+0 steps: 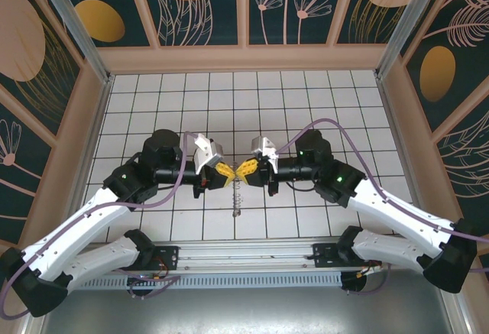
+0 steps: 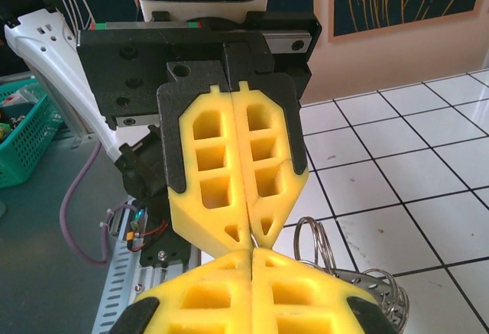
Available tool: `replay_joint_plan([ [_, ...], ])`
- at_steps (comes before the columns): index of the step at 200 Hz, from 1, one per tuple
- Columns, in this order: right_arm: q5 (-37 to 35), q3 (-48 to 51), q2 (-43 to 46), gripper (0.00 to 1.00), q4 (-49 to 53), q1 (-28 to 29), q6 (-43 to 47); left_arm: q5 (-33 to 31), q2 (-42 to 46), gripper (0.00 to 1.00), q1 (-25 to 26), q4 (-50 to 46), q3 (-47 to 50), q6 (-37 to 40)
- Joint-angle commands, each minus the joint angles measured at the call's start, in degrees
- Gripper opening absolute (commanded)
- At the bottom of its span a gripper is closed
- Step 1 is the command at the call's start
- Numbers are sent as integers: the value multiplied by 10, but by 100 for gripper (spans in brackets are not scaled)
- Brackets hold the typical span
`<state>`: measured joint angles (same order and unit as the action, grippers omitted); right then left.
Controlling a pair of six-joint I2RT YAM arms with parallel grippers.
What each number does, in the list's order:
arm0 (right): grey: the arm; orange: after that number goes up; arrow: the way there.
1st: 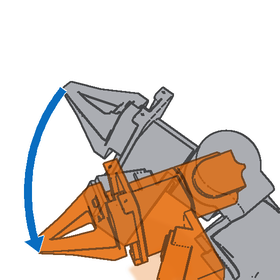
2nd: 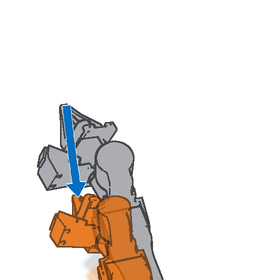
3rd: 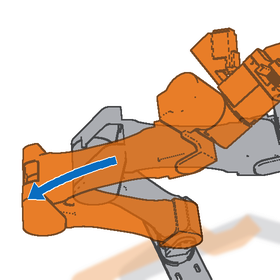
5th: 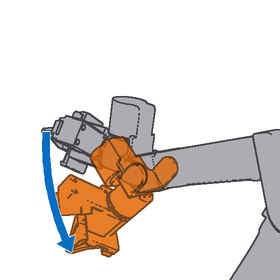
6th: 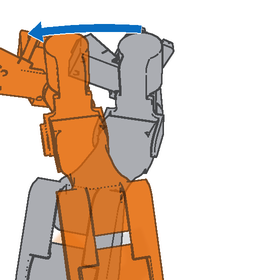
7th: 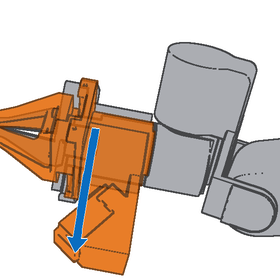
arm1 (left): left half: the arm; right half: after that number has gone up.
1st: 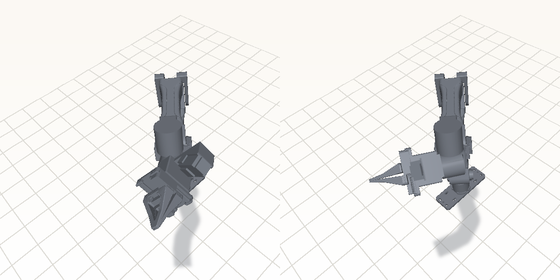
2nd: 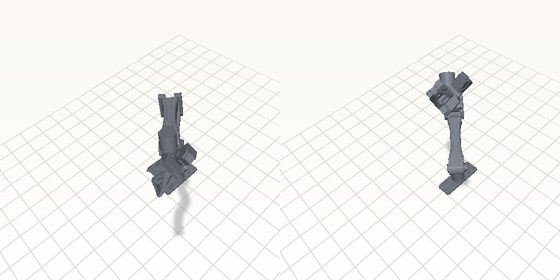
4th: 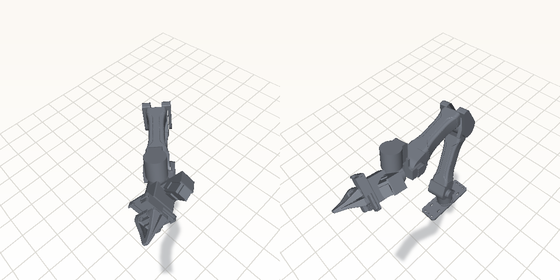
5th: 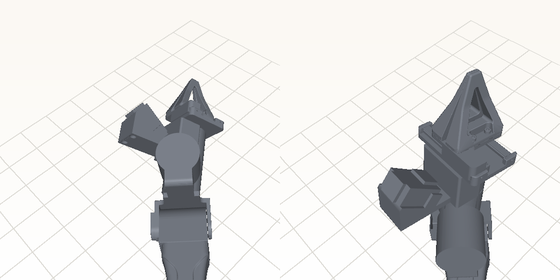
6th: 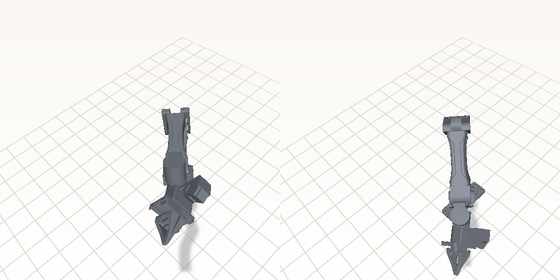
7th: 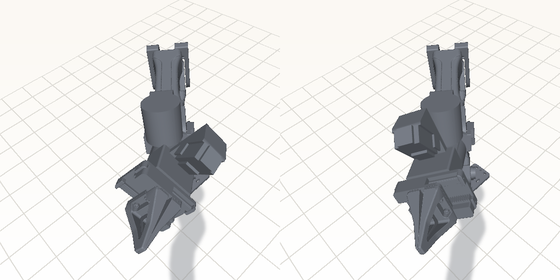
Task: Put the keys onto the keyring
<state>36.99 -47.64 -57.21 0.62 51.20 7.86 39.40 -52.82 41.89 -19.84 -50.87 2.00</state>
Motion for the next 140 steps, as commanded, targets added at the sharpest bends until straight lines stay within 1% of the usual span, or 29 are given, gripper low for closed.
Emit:
replay_joint_plan([
  [1, 17, -30, -10, 0, -22, 21, 16, 8, -11, 0, 2, 34, -24, 13],
  [38, -8, -36, -3, 0, 5, 32, 39, 18, -15, 0, 3, 38, -28, 8],
  [100, -27, -40, -5, 0, 23, 48, 65, 22, -19, 0, 3, 37, -33, 7],
  [140, -44, -29, 18, 0, 29, 53, 77, 35, -17, 0, 3, 58, -32, -5],
])
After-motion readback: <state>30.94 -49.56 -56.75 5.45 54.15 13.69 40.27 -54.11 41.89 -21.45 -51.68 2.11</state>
